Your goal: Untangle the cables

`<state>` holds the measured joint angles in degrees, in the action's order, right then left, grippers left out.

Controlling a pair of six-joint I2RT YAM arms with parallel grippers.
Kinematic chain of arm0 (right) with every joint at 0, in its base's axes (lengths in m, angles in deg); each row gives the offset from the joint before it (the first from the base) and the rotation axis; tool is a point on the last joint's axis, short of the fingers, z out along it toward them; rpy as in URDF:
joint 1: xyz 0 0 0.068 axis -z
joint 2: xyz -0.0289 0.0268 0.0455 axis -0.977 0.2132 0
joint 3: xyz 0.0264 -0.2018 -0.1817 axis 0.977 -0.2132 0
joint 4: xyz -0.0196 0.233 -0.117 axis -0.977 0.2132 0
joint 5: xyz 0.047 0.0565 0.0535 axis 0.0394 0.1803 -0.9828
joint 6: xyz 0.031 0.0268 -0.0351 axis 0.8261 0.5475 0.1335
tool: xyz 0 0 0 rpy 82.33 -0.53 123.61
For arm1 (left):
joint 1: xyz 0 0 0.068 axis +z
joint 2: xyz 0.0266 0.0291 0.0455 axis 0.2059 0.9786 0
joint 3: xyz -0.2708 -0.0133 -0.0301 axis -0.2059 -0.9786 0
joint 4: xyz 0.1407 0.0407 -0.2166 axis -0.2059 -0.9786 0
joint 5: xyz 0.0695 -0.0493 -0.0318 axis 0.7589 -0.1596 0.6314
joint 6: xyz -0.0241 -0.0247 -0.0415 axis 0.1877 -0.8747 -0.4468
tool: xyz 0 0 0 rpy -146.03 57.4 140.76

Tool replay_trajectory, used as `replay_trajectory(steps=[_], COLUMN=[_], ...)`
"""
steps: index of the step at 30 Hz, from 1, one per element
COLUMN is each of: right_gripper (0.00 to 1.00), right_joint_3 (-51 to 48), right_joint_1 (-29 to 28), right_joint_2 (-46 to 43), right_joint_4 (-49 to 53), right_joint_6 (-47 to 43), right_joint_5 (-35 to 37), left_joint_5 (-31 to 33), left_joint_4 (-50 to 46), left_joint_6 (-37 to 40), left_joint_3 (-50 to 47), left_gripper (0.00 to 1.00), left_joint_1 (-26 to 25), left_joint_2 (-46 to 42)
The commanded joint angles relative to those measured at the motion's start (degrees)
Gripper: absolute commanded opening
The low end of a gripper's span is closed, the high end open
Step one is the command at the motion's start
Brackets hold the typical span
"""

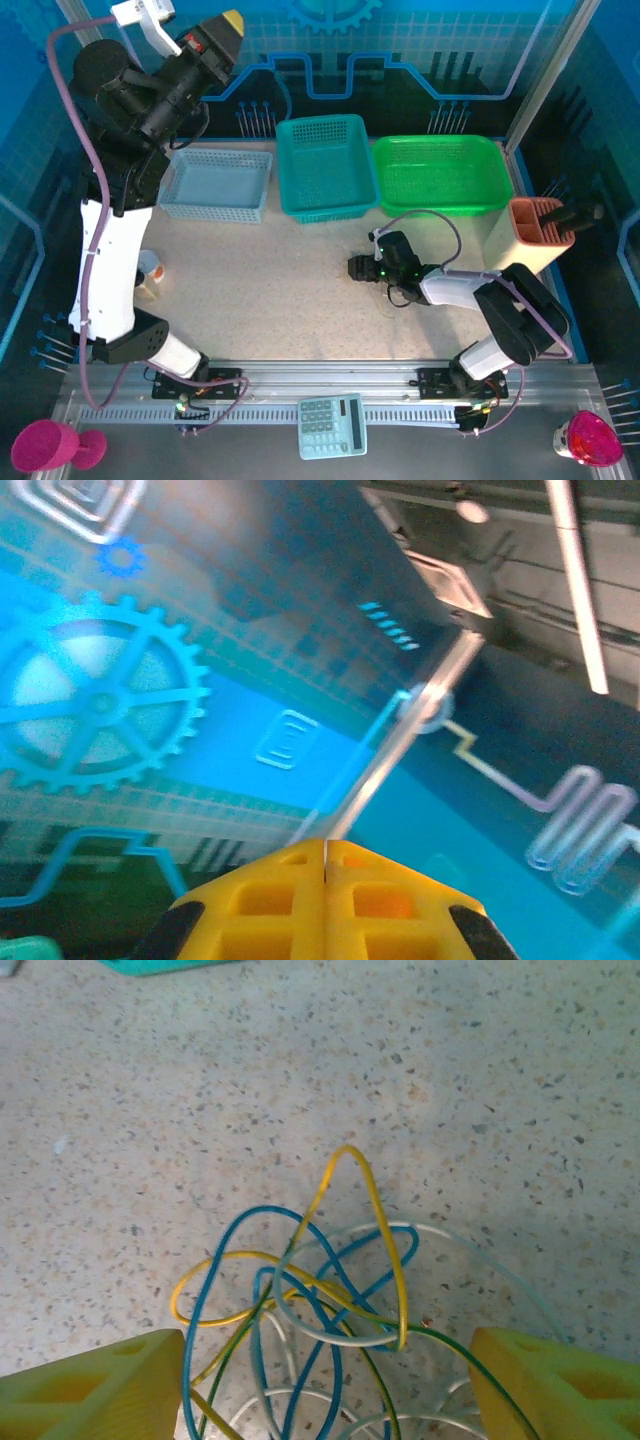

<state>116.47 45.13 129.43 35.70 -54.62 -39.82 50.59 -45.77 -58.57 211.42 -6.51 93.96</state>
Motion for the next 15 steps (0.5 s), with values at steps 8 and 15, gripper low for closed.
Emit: replay_trajectory(steps=[8,15], right_gripper=[0.73,0.83], right_joint_3=[2.2,2.8], right_joint_1=[0.6,0.6], right_joint_2=[-6.9,-10.1], right_joint_4=[5.4,7.5], right_joint_6=[-0.2,-0.1], right_joint_5=[-2.8,-3.8], left_joint_5=[10.0,11.4], left_joint_4=[4.9,7.2], left_joint_6=[13.9,16.6], left_joint_3=[-4.1,-5.8], left_gripper=[0.00,0.00], left_joint_1=[4.9,8.4], left_joint_2=[0.1,2.6])
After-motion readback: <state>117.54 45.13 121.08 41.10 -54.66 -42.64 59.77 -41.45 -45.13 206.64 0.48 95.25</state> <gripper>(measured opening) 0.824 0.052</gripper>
